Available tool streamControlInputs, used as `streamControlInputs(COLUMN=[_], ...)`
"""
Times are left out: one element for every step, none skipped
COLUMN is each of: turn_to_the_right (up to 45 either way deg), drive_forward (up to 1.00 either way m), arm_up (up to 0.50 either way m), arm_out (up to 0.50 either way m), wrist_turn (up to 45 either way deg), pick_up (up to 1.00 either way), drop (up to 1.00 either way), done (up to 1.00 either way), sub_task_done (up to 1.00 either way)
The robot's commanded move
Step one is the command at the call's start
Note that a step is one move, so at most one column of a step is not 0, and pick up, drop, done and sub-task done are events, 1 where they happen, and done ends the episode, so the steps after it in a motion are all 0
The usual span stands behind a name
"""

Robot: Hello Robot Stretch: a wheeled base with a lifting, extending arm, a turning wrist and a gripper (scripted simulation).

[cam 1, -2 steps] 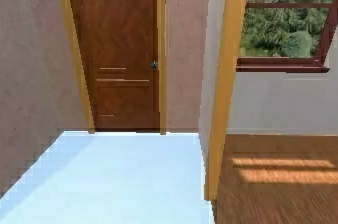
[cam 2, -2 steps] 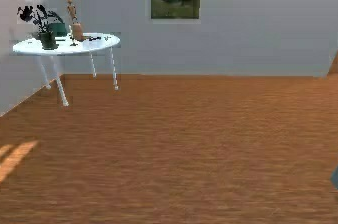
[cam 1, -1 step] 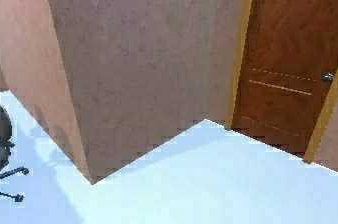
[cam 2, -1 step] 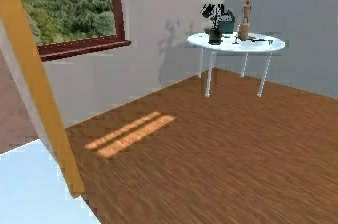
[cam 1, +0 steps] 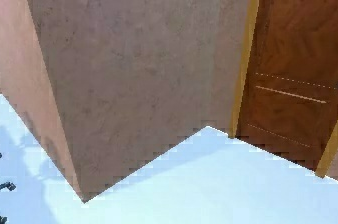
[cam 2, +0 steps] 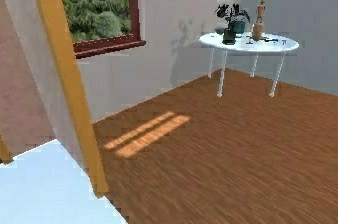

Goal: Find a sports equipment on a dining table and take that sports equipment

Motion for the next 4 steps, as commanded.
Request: streamControlInputs(turn_to_the_right=[45.0,45.0,45.0,6.0], drive_forward=[0.0,0.0,0.0,0.0], arm_up=[0.0,0.0,0.0,0.0], arm_out=[0.0,0.0,0.0,0.0], wrist_turn=[0.0,0.0,0.0,0.0], pick_up=[0.0,0.0,0.0,0.0], drop=[0.0,0.0,0.0,0.0], done=[0.0,0.0,0.0,0.0], sub_task_done=[0.0,0.0,0.0,0.0])
